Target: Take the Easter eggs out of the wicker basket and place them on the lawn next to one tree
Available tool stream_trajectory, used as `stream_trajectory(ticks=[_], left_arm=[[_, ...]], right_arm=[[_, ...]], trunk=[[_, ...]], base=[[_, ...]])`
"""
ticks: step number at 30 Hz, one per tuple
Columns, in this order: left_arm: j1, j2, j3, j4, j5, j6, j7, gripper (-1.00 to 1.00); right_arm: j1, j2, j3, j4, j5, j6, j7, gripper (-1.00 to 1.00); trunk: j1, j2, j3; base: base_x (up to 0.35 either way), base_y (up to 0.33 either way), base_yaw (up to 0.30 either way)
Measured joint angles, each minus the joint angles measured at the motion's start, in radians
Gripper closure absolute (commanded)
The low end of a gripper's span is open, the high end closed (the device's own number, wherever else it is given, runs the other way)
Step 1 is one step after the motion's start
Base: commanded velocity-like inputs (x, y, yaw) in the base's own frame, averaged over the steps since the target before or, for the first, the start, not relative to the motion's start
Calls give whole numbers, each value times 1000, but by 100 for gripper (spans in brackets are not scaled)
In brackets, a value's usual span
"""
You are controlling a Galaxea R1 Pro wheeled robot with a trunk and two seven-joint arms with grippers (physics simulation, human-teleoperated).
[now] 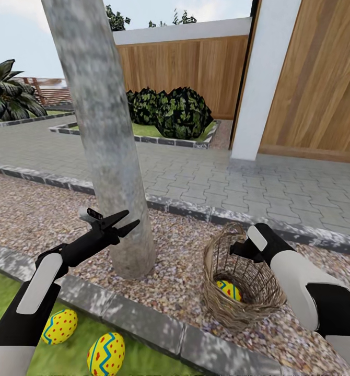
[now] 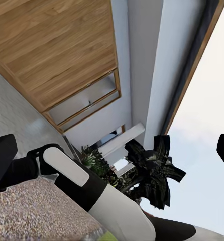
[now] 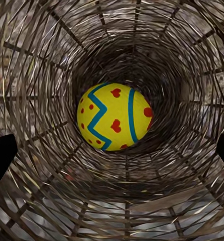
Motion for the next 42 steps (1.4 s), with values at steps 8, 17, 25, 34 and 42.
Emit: stream_trajectory(ticks=[8,17,25,34,42], left_arm=[[0,0,0,0,0,0,0,-100],[0,0,0,0,0,0,0,-100],[1,0,0,0,0,0,0,-100],[0,0,-17,0,-2,-1,1,-100],[1,-8,-36,0,-2,-1,2,-100]], right_arm=[[-29,-11,13,-17,16,87,34,-100],[-33,-97,358,-43,33,105,259,-100],[-32,-127,730,-47,82,16,513,-100],[-32,-124,833,-47,385,-157,882,-100],[-32,-122,844,-48,498,-241,1064,-100]], trunk=[[0,0,-13],[0,0,-28],[0,0,-41],[0,0,-55],[0,0,-68]], base=[[0,0,0],[0,0,0],[0,0,0],[0,0,0],[0,0,0]])
